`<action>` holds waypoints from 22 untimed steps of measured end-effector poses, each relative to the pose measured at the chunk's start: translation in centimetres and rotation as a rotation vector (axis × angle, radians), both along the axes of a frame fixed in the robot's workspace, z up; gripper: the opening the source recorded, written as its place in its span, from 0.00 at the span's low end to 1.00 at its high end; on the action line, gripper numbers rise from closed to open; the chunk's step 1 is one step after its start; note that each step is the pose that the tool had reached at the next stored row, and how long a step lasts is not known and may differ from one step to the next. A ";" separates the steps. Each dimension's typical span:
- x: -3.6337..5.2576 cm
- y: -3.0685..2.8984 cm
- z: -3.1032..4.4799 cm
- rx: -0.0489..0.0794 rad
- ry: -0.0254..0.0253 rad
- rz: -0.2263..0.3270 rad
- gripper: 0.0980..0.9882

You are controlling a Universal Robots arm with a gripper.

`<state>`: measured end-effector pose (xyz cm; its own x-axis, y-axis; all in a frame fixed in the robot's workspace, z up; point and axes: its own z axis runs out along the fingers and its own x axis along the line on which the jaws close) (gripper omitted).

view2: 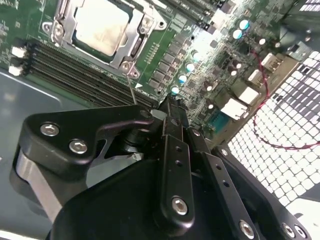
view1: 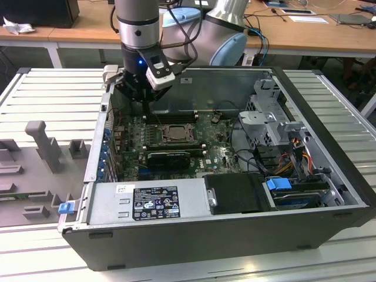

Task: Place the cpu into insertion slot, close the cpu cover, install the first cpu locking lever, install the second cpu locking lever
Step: 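Install the first cpu locking lever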

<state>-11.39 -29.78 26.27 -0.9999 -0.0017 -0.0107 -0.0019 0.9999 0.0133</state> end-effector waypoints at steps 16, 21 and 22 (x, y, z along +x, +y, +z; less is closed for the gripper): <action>3.75 1.14 -0.34 0.000 0.0042 0.056 0.01; 5.86 1.13 -0.42 0.013 0.0063 0.056 0.01; 6.03 1.14 -0.45 0.028 0.0060 0.056 0.01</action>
<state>-5.35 -28.64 25.82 -0.9983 -0.0575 -0.0055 -0.0577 0.9975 0.0419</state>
